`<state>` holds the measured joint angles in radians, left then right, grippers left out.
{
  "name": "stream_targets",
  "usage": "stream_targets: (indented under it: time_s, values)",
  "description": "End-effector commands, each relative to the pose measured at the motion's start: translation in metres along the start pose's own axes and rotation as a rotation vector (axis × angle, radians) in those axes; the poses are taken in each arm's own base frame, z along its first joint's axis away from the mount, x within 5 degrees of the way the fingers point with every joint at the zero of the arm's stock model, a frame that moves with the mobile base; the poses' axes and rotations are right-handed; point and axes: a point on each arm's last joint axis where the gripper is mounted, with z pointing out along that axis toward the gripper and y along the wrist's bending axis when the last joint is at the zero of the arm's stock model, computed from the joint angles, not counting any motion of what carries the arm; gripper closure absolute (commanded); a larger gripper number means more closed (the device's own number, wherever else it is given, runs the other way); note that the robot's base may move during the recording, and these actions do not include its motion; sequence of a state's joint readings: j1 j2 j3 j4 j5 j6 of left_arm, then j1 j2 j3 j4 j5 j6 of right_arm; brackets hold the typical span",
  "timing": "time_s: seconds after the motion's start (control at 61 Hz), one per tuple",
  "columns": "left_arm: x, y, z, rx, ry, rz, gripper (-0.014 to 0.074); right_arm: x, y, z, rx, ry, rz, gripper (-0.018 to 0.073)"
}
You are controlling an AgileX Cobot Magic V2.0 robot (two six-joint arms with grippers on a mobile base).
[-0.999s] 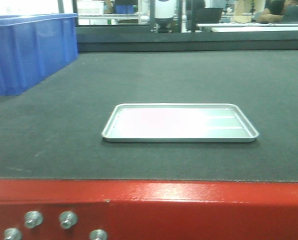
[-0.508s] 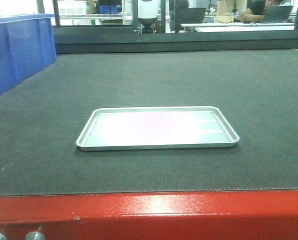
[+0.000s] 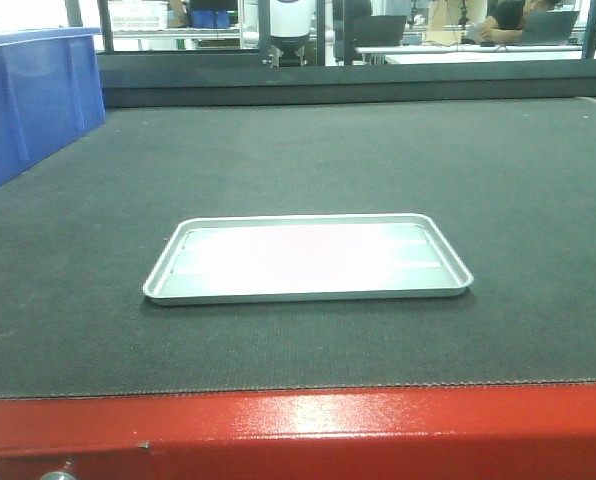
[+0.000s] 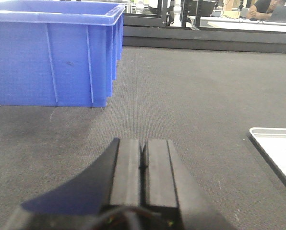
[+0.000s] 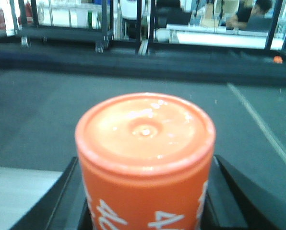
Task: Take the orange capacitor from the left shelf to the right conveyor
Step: 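Move the right gripper with the capacitor over the silver tray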
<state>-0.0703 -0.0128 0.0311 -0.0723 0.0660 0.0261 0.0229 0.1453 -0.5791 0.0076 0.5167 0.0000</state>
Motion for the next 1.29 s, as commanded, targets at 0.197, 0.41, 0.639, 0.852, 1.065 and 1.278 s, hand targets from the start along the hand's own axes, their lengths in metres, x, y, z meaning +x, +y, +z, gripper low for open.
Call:
stream_targets:
  time_s: [0.197, 0.41, 0.639, 0.852, 1.065, 1.278]
  values:
    - [-0.010, 0.000, -0.001, -0.005, -0.104, -0.003, 0.0723, -0.036, 0.002, 0.064, -0.025, -0.162, -0.001, 0.0503]
    - [-0.010, 0.000, -0.001, -0.005, -0.104, -0.003, 0.0723, -0.038, 0.036, 0.138, -0.220, -0.132, 0.018, 0.0503]
    - [-0.010, 0.000, -0.001, -0.005, -0.104, -0.003, 0.0723, -0.005, 0.095, 0.192, -0.410, -0.097, 0.024, 0.0503]
    - [-0.010, 0.000, -0.001, -0.005, -0.104, -0.003, 0.0723, 0.042, 0.128, 0.232, -0.458, -0.054, 0.026, 0.0503]
    - [-0.010, 0.000, -0.001, -0.005, -0.104, -0.003, 0.0723, 0.082, 0.149, 0.257, -0.539, -0.087, 0.061, 0.0503]
    - [-0.010, 0.000, -0.001, -0.005, -0.104, -0.003, 0.0723, 0.121, 0.161, 0.269, -0.602, -0.064, 0.029, 0.0503]
